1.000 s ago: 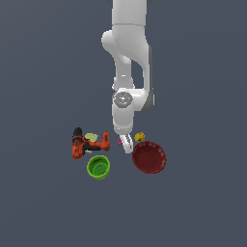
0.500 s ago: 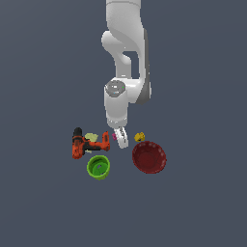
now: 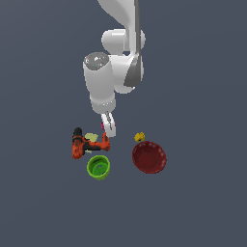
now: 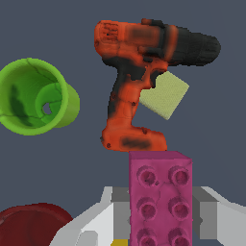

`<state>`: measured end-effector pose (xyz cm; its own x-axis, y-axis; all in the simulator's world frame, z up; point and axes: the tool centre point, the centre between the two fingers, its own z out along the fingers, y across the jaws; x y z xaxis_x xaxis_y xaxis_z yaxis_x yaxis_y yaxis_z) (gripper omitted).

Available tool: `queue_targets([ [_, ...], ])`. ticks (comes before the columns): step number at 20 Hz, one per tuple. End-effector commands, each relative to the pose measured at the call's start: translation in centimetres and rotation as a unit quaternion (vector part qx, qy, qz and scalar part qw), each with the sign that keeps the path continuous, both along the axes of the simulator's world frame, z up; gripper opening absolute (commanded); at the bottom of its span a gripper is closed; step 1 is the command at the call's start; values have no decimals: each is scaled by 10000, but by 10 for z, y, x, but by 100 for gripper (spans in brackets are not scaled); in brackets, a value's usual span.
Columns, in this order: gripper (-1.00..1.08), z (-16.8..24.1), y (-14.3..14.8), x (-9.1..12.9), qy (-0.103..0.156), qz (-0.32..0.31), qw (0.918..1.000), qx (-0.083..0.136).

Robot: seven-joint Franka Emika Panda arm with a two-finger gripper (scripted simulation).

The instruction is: Pick up a designated object from a clutter of objects.

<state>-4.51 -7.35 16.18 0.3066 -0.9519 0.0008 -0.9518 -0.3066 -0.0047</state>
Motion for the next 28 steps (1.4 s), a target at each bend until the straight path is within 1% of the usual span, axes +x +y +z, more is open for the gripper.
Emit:
queue_targets([
  [1,-100,25,-13,0,6,3,10000,-1],
  [18,-100,183,-93,6,19,20,10000,-3],
  [23,-100,214,-109,10,21,29,10000,-3],
  [28,-100,233,-119,12,23,34,10000,-3],
])
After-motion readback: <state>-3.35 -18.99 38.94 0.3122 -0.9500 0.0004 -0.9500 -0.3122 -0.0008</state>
